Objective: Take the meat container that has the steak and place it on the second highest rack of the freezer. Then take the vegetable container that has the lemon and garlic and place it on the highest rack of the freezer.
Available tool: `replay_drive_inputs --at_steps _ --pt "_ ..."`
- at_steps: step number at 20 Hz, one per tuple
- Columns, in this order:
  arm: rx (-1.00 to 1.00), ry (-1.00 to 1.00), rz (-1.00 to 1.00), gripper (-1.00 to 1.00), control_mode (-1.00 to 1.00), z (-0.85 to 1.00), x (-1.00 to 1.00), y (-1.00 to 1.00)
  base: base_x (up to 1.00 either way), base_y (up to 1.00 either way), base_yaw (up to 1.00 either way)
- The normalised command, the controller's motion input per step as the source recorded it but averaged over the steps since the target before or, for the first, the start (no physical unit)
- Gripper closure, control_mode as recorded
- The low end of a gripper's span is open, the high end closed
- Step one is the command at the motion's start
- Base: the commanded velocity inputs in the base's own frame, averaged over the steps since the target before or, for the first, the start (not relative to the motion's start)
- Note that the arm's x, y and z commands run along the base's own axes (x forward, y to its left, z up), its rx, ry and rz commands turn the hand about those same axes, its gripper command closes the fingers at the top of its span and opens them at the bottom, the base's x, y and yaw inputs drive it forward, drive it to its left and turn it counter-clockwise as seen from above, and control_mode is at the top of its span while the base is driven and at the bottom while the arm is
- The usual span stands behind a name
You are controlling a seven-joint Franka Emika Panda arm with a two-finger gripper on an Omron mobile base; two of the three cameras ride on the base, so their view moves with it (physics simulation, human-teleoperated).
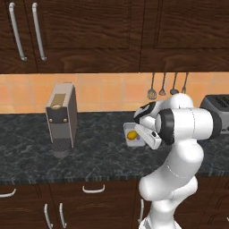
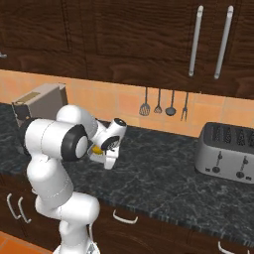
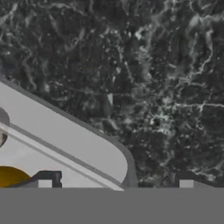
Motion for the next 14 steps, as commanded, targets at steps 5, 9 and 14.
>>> replay_drive_inputs --at_steps 5,9,14 --pt "-0.01 0.09 0.00 1.00 -1.00 -0.54 0.14 0.44 0.00 0.00 0.00" --pt "-0.01 0.04 0.00 1.00 -1.00 -0.06 -0.15 0.02 0.00 0.00 0.00" --pt "0.00 -0.04 0.00 1.00 -1.00 0.14 -0.74 0.00 0.00 0.00 0.00"
